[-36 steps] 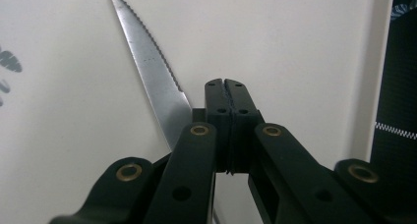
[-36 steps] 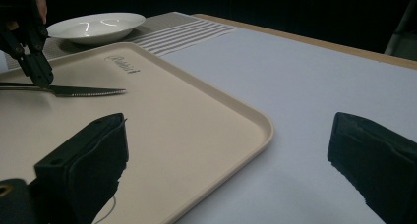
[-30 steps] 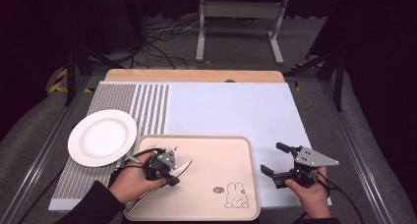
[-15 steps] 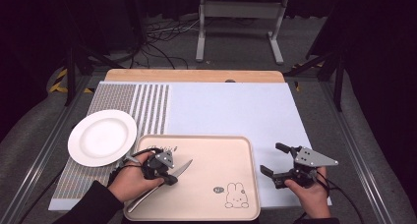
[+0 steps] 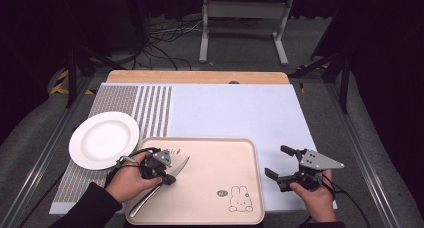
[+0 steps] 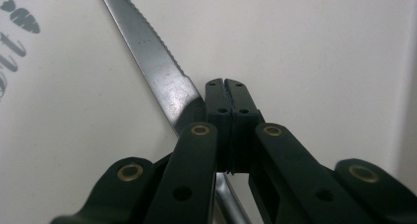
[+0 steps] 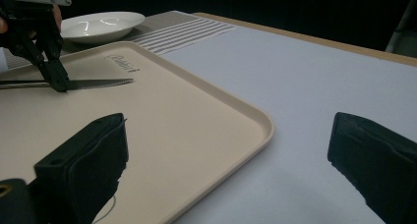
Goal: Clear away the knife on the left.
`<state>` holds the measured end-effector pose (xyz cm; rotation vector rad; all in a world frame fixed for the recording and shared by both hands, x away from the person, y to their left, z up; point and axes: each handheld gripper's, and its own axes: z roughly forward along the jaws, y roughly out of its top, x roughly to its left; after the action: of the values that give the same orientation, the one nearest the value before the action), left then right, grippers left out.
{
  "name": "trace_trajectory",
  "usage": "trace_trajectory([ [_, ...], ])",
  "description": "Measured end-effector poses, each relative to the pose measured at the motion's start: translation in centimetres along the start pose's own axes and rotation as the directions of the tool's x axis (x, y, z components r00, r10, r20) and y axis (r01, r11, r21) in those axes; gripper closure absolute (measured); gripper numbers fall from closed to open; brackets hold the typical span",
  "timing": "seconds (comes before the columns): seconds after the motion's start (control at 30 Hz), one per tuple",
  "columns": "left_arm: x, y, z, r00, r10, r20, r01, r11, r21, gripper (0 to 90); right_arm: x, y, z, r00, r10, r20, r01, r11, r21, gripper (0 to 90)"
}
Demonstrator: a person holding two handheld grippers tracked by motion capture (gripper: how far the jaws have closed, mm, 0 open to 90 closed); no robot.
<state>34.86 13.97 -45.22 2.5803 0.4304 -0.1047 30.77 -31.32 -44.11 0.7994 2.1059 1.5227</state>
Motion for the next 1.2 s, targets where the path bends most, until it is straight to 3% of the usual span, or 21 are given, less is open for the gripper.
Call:
trace_trajectory([
  [0.13,0.2,-0.3,-0.2,0.9999,-0.010,0.013,0.010,0.9999,0.005,90.0,0.0,0.0,0.0,1.0000,0.000,0.000,0.000,1.000,0.000,2.4],
  [1.03,1.1,-2.8,-1.8,0.9968,-0.072,-0.034,0.072,0.9974,0.007,90.0,0.0,0.0,0.0,1.0000,0.000,0.002,0.000,1.000,0.004,2.4],
  [1.2,1.2,-3.2,-2.1,0.9969,-0.069,-0.040,0.069,0.9975,0.017,90.0,0.0,0.0,0.1,1.0000,-0.002,0.002,0.002,1.000,0.007,2.4],
])
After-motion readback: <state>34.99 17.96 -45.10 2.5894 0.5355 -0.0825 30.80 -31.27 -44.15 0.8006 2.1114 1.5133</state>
